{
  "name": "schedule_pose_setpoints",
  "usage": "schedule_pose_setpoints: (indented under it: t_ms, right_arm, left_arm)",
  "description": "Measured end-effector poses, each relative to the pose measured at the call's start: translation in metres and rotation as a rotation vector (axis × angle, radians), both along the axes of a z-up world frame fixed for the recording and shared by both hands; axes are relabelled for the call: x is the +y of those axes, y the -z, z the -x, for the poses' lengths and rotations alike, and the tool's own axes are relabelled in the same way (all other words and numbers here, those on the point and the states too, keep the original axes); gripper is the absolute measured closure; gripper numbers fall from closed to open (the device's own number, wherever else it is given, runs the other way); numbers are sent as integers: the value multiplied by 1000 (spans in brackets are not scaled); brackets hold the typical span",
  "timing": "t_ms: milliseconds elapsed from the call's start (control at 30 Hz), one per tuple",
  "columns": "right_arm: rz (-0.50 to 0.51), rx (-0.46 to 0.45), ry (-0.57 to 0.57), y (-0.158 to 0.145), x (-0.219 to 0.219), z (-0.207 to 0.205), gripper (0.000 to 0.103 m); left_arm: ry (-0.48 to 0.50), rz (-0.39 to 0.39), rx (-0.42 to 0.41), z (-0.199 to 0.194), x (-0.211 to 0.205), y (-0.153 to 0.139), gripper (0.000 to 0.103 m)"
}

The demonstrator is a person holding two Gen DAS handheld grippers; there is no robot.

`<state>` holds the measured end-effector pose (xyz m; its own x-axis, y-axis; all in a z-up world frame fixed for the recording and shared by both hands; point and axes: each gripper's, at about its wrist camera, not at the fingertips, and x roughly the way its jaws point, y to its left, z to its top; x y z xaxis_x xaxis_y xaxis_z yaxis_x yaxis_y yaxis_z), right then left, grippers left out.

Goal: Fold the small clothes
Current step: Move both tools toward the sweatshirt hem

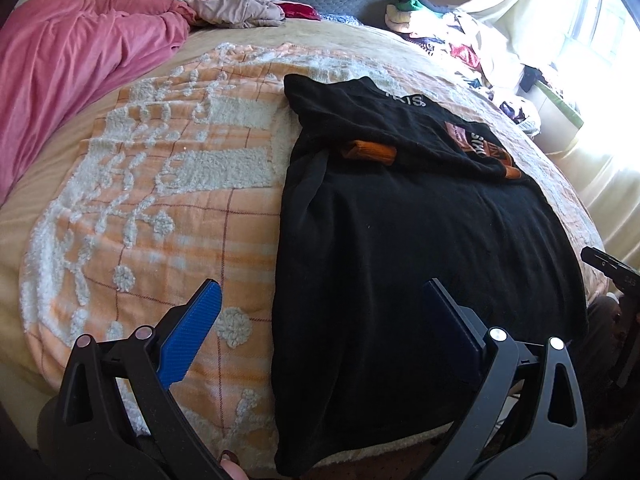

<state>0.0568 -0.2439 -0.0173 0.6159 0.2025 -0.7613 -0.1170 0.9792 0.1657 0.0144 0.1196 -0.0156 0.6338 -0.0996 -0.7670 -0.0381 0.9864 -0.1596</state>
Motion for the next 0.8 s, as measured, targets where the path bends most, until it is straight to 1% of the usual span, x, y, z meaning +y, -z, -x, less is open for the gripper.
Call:
schedule_pose_setpoints:
  t_ms: [333, 533, 633, 700, 733, 767, 800]
  right_arm:
    - [8, 59, -8, 13, -5, 10, 5]
    - [13, 83, -16, 20, -8, 17, 5]
    - [21, 93, -23, 22, -10, 20, 5]
    - [11, 101, -35, 22, -12, 22, 5]
    - [5, 104, -43, 23, -12, 24, 5]
    - [3, 107, -49, 23, -12, 25, 5]
    - [5, 110, -54, 24, -12, 27, 5]
  left_arm:
    - [-31, -23, 46, 10, 11, 10, 10]
    - [-49, 13, 66, 19, 20, 14, 10]
    - [-49, 26, 63, 25, 21, 15, 10]
    - [-46, 54, 62, 29, 21, 15, 10]
    - [-44, 73, 60, 31, 22, 15, 12]
    - [-39, 99, 63, 33, 22, 16, 19]
    - [-30, 115, 70, 34, 22, 17, 23]
